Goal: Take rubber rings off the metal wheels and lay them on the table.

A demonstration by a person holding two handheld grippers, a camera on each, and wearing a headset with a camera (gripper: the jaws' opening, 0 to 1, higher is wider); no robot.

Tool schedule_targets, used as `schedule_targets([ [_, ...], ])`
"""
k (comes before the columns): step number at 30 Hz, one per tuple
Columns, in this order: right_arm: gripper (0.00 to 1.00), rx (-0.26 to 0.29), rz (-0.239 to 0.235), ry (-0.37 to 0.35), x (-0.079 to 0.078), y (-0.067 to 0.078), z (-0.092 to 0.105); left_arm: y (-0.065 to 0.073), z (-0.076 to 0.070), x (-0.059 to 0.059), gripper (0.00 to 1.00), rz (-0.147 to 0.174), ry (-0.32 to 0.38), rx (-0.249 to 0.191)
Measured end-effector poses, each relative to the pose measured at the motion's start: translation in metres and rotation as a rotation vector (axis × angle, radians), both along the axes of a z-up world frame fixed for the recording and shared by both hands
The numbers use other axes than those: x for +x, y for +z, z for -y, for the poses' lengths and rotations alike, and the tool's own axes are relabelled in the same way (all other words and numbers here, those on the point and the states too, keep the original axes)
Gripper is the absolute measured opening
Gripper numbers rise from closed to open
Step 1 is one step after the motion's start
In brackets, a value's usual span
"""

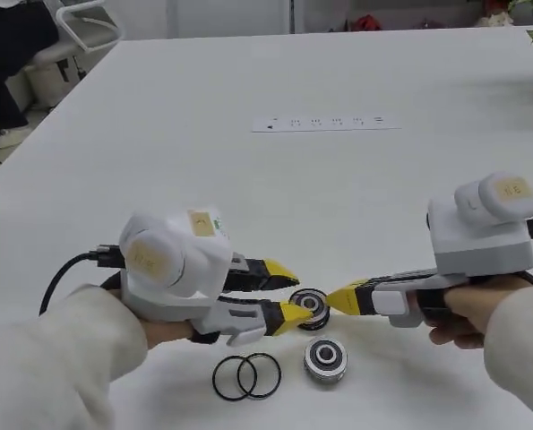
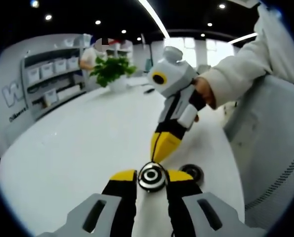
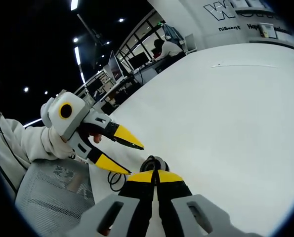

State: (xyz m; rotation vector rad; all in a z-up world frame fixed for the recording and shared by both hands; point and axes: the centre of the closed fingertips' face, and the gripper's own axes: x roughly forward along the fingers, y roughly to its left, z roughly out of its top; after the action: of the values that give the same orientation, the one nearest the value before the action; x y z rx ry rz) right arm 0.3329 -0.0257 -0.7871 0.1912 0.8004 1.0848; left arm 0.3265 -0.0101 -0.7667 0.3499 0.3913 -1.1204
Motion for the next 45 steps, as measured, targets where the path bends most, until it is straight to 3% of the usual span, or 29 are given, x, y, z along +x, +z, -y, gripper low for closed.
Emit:
schedule_targets([
  [6,0.0,0.004,0.003,0.0,-0.002,0.003,0.0,0.016,-0.001,-0.01,0.32,-0.003,-0.044,-0.013],
  [13,0.0,0.005,0.012,0.005,-0.003,0.007,-0.002,0.024,-0.01,-0.02,0.34,0.0,-0.084,0.017],
  [21,0.0,-0.001,0.027,0.016,-0.005,0.011,-0.004,0.043,-0.026,-0.016,0.42,0.023,-0.037,-0.014],
  [25,0.0,0.002,0.032,0.019,-0.005,0.013,-0.005,0.053,-0.034,-0.016,0.45,0.047,-0.014,-0.008],
  [30,0.0,0.014,0.037,0.024,-0.006,0.018,-0.008,0.067,-0.042,-0.018,0.52,0.063,0.022,-0.041],
  [38,0.0,0.026,0.049,0.043,-0.01,0.025,-0.015,0.071,-0.06,-0.034,0.61,0.039,0.081,-0.062],
  [41,0.0,0.036,0.055,0.051,-0.012,0.03,-0.018,0.079,-0.061,-0.041,0.65,0.042,0.083,-0.086],
  [45,0.0,0.047,0.052,0.062,-0.014,0.034,-0.022,0.089,-0.063,-0.05,0.68,0.051,0.063,-0.086],
])
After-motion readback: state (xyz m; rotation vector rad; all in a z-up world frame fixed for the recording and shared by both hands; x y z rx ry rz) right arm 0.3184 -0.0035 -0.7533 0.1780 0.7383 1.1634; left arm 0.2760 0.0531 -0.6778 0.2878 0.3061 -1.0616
